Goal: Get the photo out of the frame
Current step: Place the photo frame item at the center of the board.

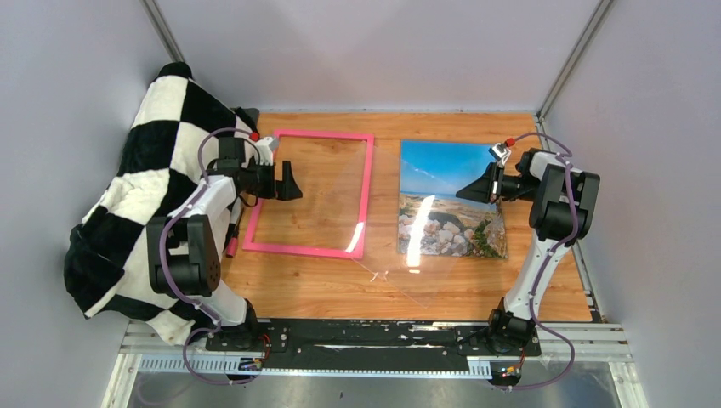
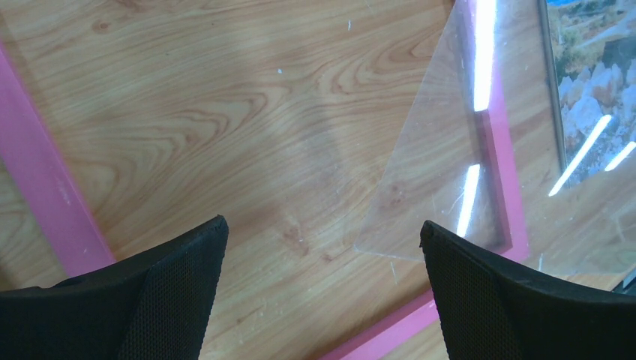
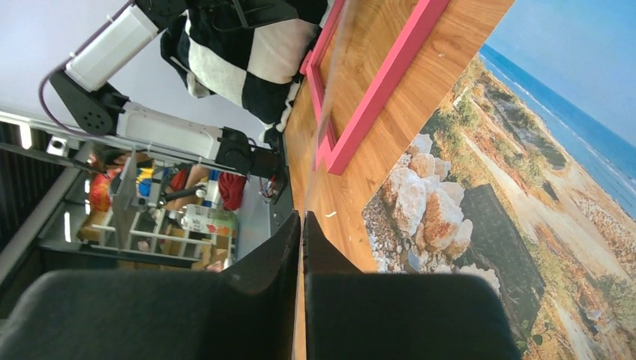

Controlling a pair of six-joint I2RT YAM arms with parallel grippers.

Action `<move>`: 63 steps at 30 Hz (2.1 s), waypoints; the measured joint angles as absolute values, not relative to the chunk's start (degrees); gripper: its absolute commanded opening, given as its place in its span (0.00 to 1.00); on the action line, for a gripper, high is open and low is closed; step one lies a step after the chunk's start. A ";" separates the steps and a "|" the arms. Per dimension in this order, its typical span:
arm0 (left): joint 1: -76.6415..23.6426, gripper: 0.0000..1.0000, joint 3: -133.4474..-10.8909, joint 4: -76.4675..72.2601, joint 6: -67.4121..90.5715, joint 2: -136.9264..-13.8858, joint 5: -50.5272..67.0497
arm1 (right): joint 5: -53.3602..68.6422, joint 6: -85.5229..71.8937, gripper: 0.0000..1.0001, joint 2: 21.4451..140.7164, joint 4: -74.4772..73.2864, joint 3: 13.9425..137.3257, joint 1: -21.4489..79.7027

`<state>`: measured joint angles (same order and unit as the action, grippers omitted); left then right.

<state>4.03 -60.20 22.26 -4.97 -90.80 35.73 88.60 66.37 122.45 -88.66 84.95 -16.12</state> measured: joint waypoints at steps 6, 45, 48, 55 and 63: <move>2.20 1.00 -58.24 19.42 -3.22 -90.85 35.73 | 88.75 71.53 0.39 121.08 -89.12 84.38 -16.16; -1.91 1.00 -52.93 9.08 -2.98 -85.32 42.92 | 83.15 92.49 1.00 90.89 -86.72 82.02 -22.52; -1.91 1.00 -52.93 9.10 -3.01 -85.32 43.29 | 74.13 83.77 1.00 82.87 -76.38 80.49 -21.69; -2.00 1.00 -53.23 9.52 -3.05 -84.97 38.85 | 46.19 46.09 1.00 60.25 -31.31 56.84 -20.29; -2.02 1.00 -55.13 14.74 -9.87 -83.37 31.99 | 39.70 17.82 0.84 57.32 -4.99 49.67 -20.29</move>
